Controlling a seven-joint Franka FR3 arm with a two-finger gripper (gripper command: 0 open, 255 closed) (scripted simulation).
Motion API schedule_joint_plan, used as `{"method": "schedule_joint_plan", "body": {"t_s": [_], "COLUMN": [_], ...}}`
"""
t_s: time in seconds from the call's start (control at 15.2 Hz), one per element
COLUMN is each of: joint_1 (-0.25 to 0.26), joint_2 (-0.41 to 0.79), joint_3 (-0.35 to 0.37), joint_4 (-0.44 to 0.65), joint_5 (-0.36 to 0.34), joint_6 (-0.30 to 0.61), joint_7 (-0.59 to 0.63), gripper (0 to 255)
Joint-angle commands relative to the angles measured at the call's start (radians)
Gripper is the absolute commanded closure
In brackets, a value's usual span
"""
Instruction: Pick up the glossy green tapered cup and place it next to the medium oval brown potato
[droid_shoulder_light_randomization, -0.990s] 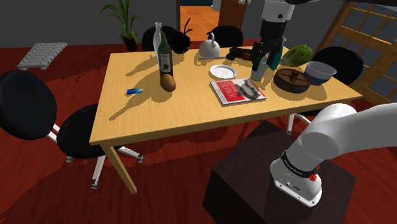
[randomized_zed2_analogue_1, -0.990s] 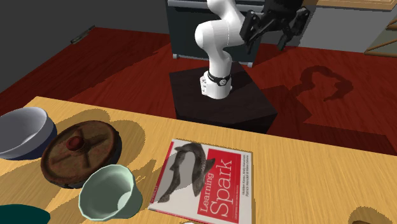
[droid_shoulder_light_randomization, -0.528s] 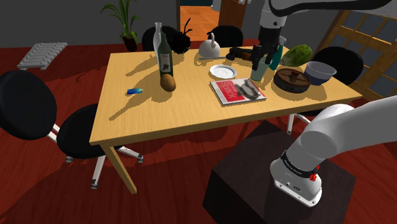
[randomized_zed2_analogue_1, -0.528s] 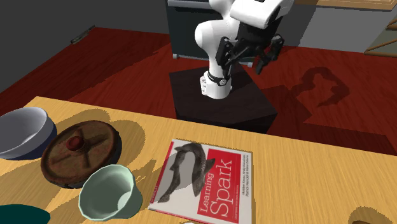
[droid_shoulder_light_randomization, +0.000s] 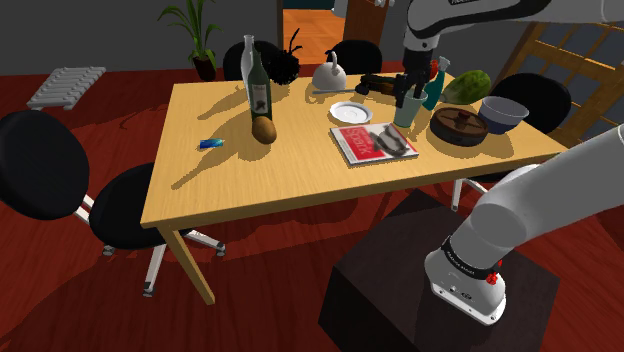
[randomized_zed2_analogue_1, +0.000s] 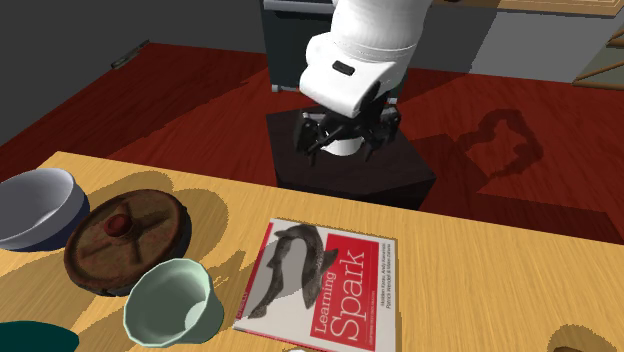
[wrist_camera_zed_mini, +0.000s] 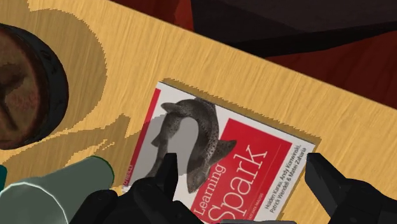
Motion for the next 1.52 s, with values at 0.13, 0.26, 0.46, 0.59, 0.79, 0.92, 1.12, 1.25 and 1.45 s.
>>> {"method": "schedule_joint_plan", "body": {"t_s": [0.13,0.26,0.46,0.59,0.79,0.92,1.12,1.25,1.45], "joint_1": [-0.019,-0.029,-0.045,-0.057,-0.078,-0.097,-0.129,-0.154,-0.171], "joint_2": [0.116,0.179,0.277,0.345,0.450,0.522,0.632,0.708,0.753], "joint_3": [-0.048,-0.071,-0.101,-0.119,-0.141,-0.151,-0.160,-0.163,-0.162], "joint_4": [0.059,0.097,0.164,0.214,0.299,0.363,0.470,0.549,0.575], "joint_5": [-0.020,-0.023,-0.019,-0.010,0.010,0.027,0.056,0.076,0.088], "joint_6": [0.070,0.102,0.143,0.167,0.197,0.211,0.223,0.225,0.247], "joint_7": [-0.065,-0.098,-0.150,-0.185,-0.238,-0.273,-0.324,-0.355,-0.371], "gripper": [0,0,0,0,0,0,0,0,0]}}
